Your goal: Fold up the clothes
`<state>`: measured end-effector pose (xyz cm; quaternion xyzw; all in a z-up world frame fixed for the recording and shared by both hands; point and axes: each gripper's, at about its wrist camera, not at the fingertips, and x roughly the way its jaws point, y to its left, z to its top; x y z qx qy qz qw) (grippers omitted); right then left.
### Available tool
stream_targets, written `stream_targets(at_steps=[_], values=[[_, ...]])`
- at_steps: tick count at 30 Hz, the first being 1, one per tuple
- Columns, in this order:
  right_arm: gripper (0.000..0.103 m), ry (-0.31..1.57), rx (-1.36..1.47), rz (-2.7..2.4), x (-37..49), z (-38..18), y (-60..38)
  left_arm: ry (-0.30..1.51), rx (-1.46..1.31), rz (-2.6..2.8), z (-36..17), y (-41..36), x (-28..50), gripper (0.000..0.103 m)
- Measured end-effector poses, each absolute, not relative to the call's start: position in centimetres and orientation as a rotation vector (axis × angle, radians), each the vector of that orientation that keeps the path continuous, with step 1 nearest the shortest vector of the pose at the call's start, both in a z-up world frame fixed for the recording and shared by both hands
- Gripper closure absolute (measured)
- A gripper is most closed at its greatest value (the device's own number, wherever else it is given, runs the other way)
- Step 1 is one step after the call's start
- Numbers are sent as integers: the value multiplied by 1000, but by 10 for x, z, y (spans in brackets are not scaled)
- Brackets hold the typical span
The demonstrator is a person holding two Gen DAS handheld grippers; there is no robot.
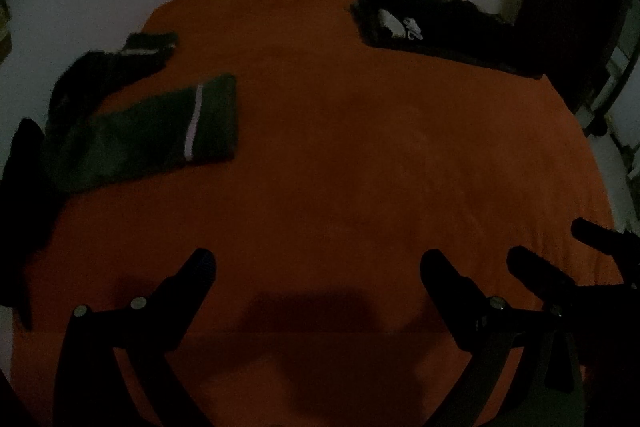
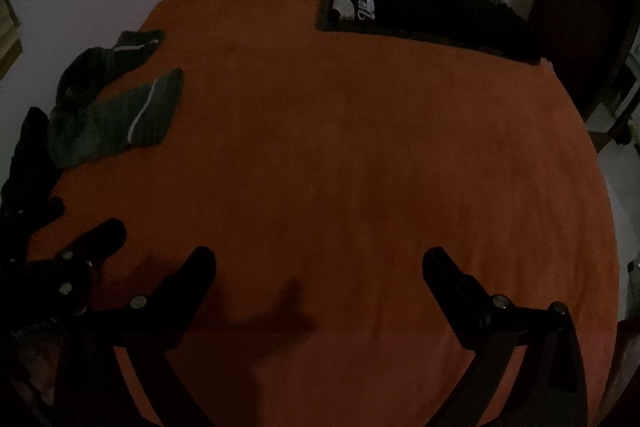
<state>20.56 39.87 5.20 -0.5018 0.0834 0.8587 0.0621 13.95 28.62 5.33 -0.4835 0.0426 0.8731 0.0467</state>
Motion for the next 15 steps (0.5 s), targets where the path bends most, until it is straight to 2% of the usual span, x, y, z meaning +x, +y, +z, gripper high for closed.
stream_targets(at_steps=[4, 15], values=[[0, 231, -1490, 2606, 209, 58, 398, 177, -1442, 2685, 56, 288, 148, 1], [0, 246, -1489, 2614, 206, 53, 392, 116, -1484, 2687, 47, 280, 138, 1]])
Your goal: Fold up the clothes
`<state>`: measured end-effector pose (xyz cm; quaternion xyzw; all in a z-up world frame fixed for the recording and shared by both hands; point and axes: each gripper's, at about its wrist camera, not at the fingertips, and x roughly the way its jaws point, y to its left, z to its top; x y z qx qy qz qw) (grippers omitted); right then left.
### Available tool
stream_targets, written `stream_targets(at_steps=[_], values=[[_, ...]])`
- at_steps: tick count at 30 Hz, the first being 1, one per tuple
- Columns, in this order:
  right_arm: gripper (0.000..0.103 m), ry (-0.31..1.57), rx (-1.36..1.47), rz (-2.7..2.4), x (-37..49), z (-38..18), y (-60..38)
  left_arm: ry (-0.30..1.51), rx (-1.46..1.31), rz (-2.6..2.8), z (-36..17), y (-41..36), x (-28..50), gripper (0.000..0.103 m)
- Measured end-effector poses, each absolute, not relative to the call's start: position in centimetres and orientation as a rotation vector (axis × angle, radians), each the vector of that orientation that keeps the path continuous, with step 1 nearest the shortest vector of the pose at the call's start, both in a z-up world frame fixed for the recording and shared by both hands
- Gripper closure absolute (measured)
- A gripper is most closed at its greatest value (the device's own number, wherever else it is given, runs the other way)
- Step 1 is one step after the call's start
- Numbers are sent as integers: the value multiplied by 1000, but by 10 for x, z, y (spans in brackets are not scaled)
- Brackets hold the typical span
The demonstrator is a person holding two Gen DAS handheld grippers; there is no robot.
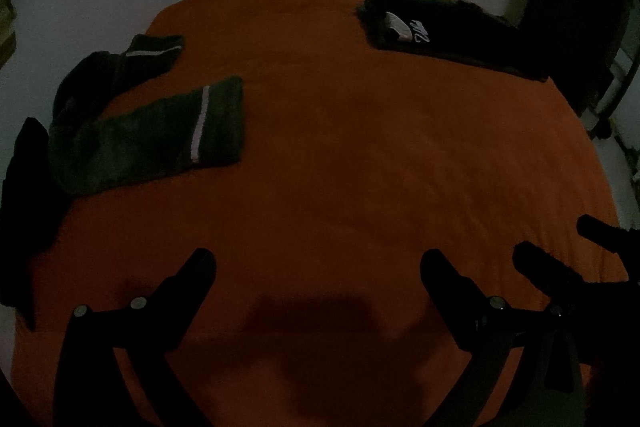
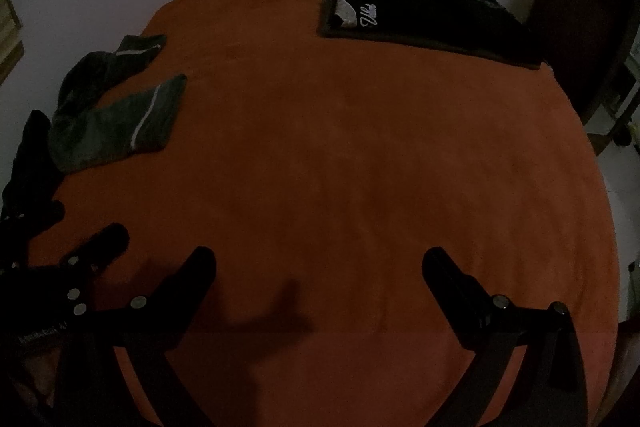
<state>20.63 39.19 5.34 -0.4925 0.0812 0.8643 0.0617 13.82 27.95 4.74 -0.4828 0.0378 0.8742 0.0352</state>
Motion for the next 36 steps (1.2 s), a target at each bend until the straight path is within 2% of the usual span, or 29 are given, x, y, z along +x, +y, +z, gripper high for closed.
stream_targets(at_steps=[36], values=[[0, 251, -1495, 2600, 206, 50, 389, 80, -1512, 2671, 44, 277, 139, 1]])
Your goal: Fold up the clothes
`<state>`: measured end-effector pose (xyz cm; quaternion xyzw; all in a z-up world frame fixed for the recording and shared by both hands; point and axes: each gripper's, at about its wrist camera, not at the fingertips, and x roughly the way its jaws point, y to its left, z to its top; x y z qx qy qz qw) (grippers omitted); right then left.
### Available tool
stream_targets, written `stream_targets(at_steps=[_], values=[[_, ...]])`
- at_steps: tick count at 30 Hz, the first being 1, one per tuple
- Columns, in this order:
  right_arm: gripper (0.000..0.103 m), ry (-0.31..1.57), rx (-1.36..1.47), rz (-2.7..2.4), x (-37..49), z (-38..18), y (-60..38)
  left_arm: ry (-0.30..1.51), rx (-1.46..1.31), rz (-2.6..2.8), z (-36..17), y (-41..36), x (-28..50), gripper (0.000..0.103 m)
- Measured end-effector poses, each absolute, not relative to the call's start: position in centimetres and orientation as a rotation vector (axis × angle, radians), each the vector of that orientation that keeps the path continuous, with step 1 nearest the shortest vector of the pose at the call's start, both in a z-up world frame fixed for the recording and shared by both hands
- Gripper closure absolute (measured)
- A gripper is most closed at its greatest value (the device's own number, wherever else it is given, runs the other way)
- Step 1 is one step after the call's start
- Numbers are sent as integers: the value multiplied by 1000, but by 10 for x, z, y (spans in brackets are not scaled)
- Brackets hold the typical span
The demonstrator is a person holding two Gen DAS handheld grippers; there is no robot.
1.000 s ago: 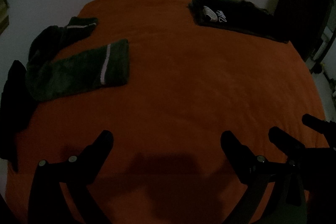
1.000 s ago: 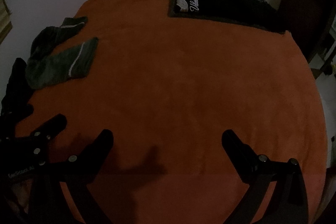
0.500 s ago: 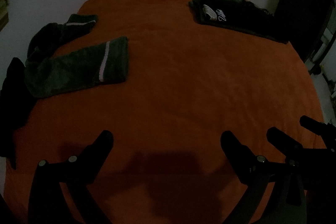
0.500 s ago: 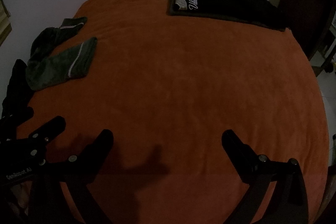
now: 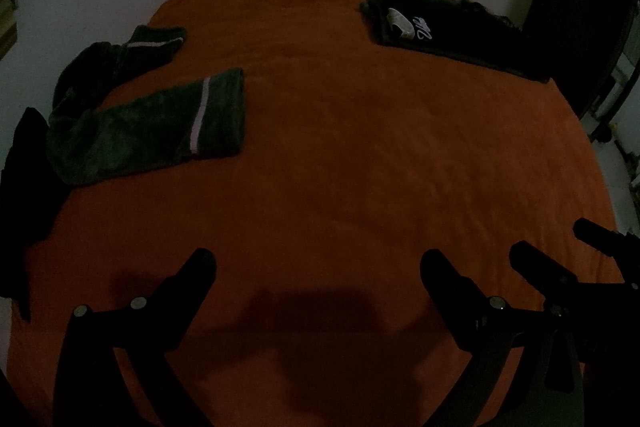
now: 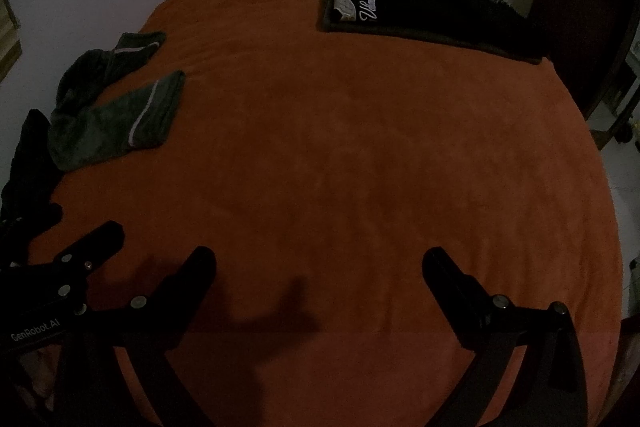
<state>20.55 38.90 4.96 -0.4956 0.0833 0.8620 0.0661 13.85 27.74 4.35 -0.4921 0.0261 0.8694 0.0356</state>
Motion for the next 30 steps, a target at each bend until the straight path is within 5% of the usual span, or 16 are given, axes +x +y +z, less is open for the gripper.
stream_targets(at_steps=[30], values=[[0, 266, -1507, 2615, 203, 50, 396, 89, -1501, 2679, 45, 278, 141, 1]])
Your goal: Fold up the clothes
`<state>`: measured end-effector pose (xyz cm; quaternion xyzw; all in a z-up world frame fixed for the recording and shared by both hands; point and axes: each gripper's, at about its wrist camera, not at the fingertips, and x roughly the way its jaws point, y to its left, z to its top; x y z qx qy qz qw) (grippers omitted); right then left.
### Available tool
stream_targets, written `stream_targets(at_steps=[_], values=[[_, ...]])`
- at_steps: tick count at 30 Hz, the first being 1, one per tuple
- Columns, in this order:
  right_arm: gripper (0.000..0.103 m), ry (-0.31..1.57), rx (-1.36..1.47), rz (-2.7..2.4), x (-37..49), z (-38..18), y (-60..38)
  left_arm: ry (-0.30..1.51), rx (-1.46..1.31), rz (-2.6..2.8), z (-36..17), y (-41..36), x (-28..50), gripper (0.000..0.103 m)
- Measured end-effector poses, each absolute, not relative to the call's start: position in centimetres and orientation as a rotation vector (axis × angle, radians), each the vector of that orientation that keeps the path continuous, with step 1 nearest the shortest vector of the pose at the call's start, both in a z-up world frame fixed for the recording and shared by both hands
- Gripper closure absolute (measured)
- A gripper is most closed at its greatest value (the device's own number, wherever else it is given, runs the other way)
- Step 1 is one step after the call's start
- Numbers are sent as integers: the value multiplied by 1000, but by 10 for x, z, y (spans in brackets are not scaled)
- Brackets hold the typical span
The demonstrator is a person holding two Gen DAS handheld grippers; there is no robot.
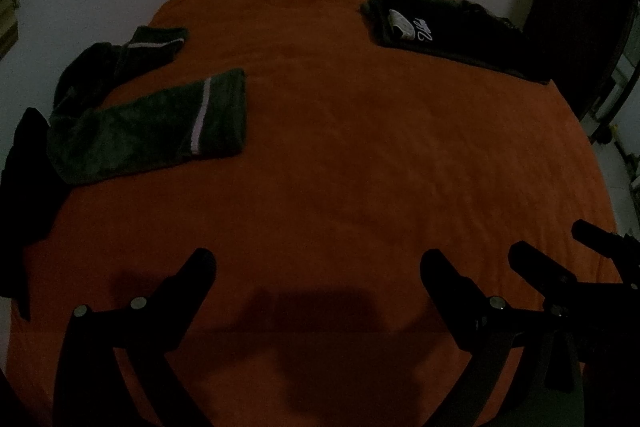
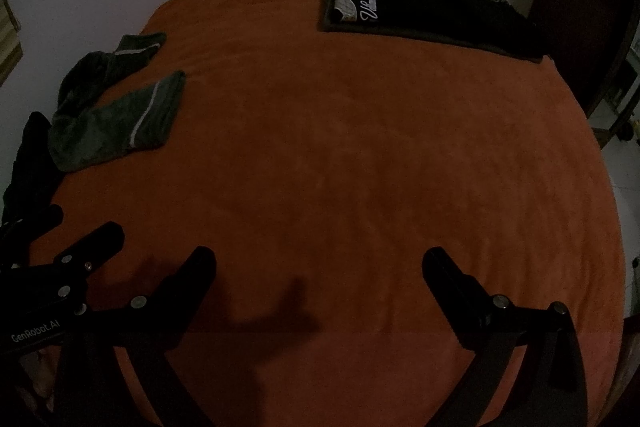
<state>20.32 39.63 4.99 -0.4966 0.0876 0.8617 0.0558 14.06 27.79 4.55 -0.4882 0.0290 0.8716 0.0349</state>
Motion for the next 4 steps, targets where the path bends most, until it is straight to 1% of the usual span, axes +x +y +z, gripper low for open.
stream_targets(at_steps=[4], values=[[0, 266, -1509, 2617, 202, 49, 398, 95, -1498, 2683, 45, 278, 143, 1]])
